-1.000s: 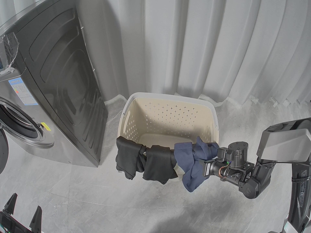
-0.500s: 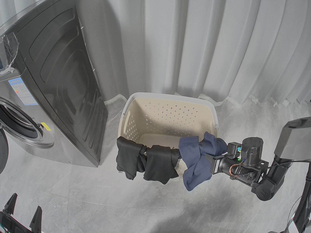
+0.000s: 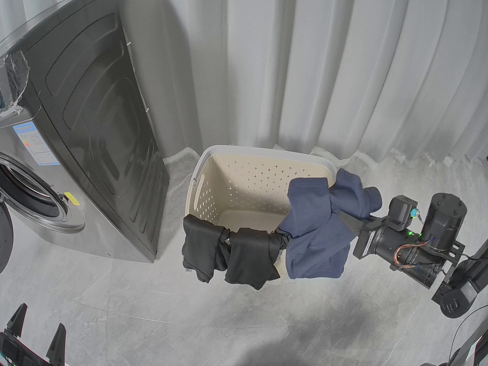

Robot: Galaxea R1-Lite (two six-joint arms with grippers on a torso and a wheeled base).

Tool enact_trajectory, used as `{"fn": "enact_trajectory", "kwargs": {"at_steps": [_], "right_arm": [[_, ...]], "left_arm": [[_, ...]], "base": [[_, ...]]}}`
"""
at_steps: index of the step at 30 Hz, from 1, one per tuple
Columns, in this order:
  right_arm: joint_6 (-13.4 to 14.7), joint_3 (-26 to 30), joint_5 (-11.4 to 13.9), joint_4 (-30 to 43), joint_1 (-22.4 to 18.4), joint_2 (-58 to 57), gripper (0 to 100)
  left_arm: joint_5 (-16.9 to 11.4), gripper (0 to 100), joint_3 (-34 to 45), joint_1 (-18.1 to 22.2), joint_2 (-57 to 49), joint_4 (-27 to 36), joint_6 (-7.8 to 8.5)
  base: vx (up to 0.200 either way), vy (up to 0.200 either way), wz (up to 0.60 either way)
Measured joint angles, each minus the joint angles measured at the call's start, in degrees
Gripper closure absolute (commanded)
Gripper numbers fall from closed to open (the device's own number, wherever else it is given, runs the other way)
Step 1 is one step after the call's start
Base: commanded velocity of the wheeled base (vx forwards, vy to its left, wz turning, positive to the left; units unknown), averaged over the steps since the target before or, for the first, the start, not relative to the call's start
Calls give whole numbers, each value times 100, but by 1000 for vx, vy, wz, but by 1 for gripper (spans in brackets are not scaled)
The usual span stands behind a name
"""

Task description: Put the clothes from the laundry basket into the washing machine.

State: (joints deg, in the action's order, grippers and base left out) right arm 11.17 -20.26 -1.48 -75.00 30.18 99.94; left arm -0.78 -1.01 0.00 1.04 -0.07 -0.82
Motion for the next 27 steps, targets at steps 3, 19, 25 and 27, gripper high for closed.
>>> {"fn": "enact_trajectory", "kwargs": {"at_steps": [3,19,25,27], "right_arm": [[-110,12,-98,239,165,-405,100],[-252,-82,-315,547,879,-1612,100],[-252,-115,-293,468,961,-1692,100],[-247,-127,-295,461,975,-1703,100]], "left_arm": [[2,0,0,0,0,0,-2],[7,0,0,0,0,2,-22],[7,0,0,-2,0,0,-22],[7,0,0,0,0,0,-22]], "base": [[0,0,0],[-75,13,0],[0,200,0],[0,200,0]]}}
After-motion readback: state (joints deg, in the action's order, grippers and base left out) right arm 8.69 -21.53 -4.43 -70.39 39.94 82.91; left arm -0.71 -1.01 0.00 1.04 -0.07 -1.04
